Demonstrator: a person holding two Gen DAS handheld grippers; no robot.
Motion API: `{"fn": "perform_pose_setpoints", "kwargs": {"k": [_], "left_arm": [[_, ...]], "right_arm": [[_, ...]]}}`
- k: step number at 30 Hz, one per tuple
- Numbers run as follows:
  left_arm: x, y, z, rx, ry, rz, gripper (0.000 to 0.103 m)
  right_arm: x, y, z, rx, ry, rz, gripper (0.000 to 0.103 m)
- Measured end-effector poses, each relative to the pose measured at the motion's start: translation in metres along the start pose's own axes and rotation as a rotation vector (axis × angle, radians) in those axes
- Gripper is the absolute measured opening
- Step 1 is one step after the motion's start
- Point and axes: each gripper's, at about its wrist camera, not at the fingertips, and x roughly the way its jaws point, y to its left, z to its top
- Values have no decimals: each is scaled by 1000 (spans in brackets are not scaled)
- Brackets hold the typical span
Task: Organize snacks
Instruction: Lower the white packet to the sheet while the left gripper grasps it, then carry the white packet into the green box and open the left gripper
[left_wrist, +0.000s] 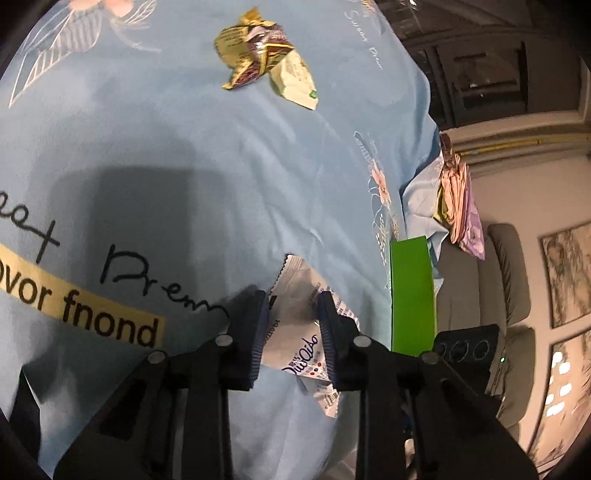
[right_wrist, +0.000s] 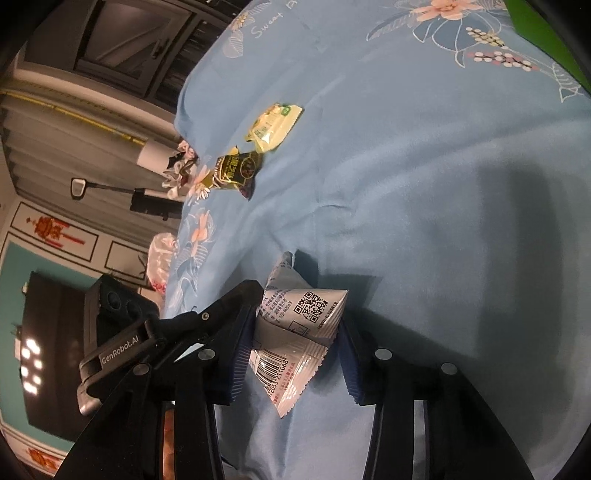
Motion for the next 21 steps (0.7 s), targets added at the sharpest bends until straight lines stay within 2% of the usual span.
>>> {"fn": "perform_pose_setpoints", "kwargs": {"k": [1, 3, 4, 5, 6, 8, 9, 11, 13, 15, 16, 17, 18, 21], "left_arm": [[-1, -3, 0, 20, 0, 2, 22], [1, -9, -1, 45, 18, 4, 23], [4, -9, 0, 44, 34, 2, 27], [6, -6, 0, 20, 40, -1, 40], [7, -1, 0, -21, 46, -12, 42], [4, 2, 1, -55, 42, -68, 53], [3, 0, 1, -52, 49, -79, 56], [3, -7, 0, -25, 65, -94, 71], [2, -13, -4, -7, 56, -103, 79], [4, -17, -8, 2, 70, -111, 77], [4, -16, -8, -11, 62, -103, 73], [5, -14, -7, -12, 70, -92, 69], [6, -13, -7, -17, 71, -87, 68], [2, -6, -4, -53, 66, -107, 65]], "right_arm": [[0, 1, 1, -7, -2, -2, 45], [-3, -2, 3, -2, -12, 3, 45], [-4, -4, 4, 10, -13, 9, 45], [-4, -8, 5, 28, -9, 22, 45], [-4, -13, 6, 54, -5, 45, 45], [-8, -20, 8, 87, -13, 91, 45], [-11, -20, 8, 82, -22, 95, 44], [-15, -21, 10, 77, -43, 126, 45], [-14, -24, 10, 104, -42, 203, 45], [-9, -29, 9, 151, -31, 246, 45], [-6, -32, 8, 178, -22, 244, 47], [-3, -35, 8, 203, -9, 228, 48], [-1, -36, 9, 215, 0, 220, 48], [-6, -29, 12, 169, -2, 181, 53]]}}
